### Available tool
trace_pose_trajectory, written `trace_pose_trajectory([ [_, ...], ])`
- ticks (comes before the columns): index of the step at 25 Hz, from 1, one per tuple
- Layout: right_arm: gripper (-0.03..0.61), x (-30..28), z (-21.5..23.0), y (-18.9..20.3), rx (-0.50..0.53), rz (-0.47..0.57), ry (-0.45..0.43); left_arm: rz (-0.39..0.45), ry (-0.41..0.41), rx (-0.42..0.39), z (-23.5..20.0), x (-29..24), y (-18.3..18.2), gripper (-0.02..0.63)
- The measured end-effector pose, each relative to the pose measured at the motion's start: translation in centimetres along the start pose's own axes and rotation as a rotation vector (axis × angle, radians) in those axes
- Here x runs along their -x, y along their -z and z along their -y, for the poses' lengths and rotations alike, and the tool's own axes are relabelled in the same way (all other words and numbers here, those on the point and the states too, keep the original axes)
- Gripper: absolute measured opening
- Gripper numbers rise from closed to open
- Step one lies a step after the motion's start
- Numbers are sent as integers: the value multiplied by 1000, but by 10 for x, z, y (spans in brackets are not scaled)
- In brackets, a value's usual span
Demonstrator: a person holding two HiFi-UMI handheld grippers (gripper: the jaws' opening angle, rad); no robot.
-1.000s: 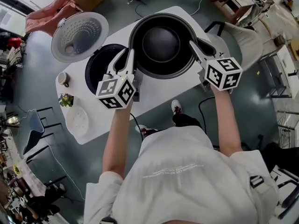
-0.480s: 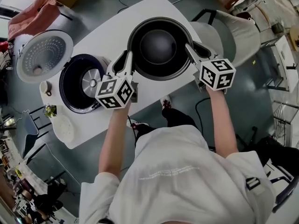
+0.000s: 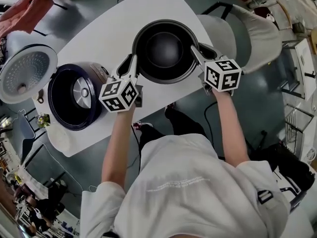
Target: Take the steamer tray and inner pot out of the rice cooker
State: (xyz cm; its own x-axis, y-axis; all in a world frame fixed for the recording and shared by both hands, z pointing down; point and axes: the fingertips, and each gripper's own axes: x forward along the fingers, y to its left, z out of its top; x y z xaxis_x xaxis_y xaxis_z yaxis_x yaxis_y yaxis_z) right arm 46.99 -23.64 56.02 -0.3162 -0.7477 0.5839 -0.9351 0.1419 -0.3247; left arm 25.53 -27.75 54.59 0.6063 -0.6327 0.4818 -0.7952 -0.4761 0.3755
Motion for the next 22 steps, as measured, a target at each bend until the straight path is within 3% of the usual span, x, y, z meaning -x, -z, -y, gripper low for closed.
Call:
trace_pose_trajectory([
  [13,97,-34,23,-10,-71,18,-35,10,-71,-2,-13,-43,-4,80],
  [22,92,-48,29,-22,-186,84,-110,22,-40,15,-20,-58,-15,84],
])
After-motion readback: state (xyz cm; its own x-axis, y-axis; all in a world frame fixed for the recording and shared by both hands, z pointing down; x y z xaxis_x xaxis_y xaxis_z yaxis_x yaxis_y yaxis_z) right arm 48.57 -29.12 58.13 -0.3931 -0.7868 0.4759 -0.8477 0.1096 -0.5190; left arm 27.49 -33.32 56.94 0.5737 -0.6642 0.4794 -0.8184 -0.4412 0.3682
